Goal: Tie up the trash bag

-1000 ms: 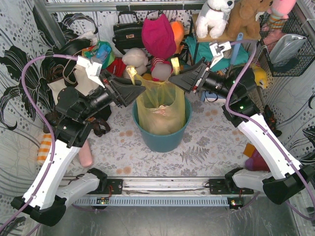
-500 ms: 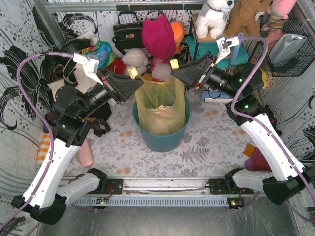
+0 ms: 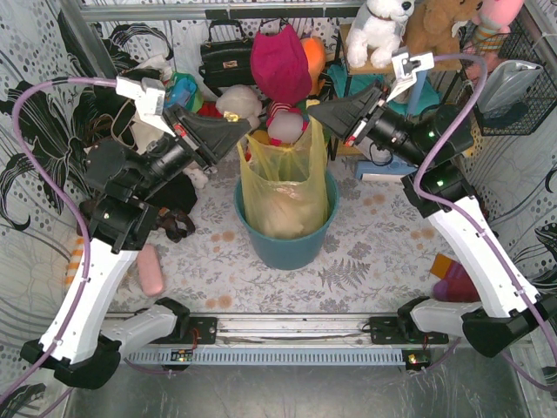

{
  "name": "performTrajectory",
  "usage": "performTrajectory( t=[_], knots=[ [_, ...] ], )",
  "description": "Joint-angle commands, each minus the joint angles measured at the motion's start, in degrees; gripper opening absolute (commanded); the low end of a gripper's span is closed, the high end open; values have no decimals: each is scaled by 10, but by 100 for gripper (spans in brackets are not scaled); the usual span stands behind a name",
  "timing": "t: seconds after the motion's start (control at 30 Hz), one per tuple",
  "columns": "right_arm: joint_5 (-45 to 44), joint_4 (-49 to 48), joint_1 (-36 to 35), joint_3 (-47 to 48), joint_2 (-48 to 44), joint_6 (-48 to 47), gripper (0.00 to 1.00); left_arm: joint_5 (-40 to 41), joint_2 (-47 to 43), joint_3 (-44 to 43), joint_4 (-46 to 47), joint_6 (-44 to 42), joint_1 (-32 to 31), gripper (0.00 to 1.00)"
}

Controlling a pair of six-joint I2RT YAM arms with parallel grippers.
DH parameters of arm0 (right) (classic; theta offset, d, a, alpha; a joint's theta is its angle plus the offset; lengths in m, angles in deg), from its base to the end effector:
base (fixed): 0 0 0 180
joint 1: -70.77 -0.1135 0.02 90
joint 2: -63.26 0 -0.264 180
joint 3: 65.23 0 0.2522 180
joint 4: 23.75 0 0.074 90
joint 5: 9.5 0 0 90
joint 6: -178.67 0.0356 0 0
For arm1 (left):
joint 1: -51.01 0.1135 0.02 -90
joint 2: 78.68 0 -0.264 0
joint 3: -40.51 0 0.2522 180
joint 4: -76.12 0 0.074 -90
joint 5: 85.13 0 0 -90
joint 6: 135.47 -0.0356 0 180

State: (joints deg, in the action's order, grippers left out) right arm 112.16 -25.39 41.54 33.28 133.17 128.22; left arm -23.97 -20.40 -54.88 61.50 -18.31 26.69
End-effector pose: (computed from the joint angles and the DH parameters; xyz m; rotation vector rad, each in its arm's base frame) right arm 0.2011 0.1339 0.5347 -0.4440 1.1504 1.3458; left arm 0.1565 -0.0896 0.5305 0.4373 1.2264 -1.0711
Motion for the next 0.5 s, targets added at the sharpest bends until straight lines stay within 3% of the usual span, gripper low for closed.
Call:
performTrajectory(
  t=[0.0, 0.27, 0.43, 0.47],
  knots=[
    [-39, -1, 0, 63, 6, -11, 0, 47, 1, -42, 32, 3, 2, 0],
    [-129, 29, 0, 27, -39, -40, 0, 125, -18, -21, 22, 12, 2, 0],
    [-129, 19, 0, -24, -59, -37, 0, 124, -32, 19, 39, 19, 2, 18],
    [-120, 17, 0, -29, -59, -37, 9, 123, -34, 27, 40, 21, 2, 23]
  ],
)
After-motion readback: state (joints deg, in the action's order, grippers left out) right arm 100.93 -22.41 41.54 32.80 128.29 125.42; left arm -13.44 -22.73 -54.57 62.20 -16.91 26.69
